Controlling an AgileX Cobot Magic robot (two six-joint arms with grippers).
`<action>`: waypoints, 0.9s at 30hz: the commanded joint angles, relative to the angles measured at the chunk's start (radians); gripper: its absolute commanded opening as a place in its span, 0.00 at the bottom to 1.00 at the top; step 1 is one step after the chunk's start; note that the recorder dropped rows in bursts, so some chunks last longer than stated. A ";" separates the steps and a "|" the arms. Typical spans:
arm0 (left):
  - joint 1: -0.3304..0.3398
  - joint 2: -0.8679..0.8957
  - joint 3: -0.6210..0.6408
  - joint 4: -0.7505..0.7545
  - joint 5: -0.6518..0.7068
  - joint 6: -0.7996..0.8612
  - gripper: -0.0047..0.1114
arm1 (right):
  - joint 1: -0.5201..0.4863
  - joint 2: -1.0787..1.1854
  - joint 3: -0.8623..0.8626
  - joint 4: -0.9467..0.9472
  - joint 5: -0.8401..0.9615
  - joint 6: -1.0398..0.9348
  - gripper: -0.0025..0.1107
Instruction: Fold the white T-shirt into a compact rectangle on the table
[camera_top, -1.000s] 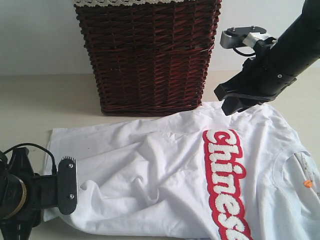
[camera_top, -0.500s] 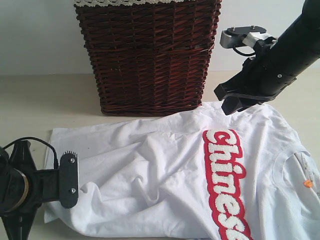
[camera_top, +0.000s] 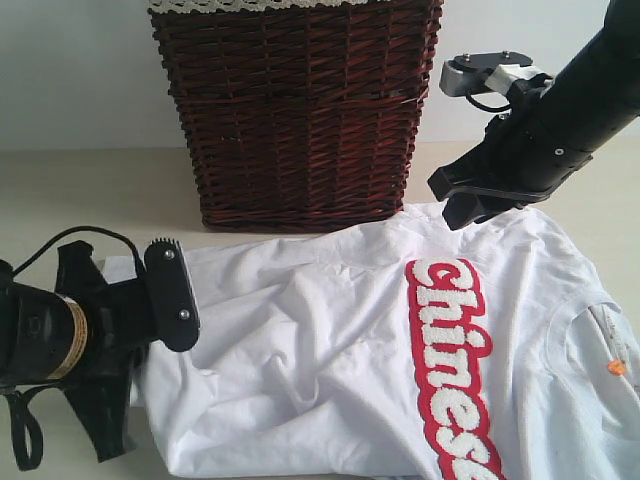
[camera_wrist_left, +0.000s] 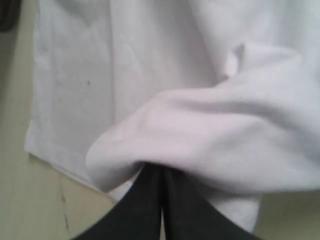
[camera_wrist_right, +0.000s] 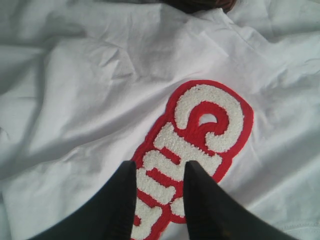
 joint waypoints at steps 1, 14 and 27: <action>-0.006 -0.033 -0.004 -0.042 -0.125 -0.010 0.04 | 0.000 -0.010 0.003 0.003 -0.008 -0.010 0.30; 0.104 -0.035 -0.004 -0.044 -0.194 -0.123 0.14 | 0.000 -0.010 0.003 0.003 -0.005 -0.010 0.30; 0.114 -0.035 -0.062 -0.377 -0.160 -0.359 0.34 | 0.000 -0.010 0.003 0.005 -0.009 -0.010 0.30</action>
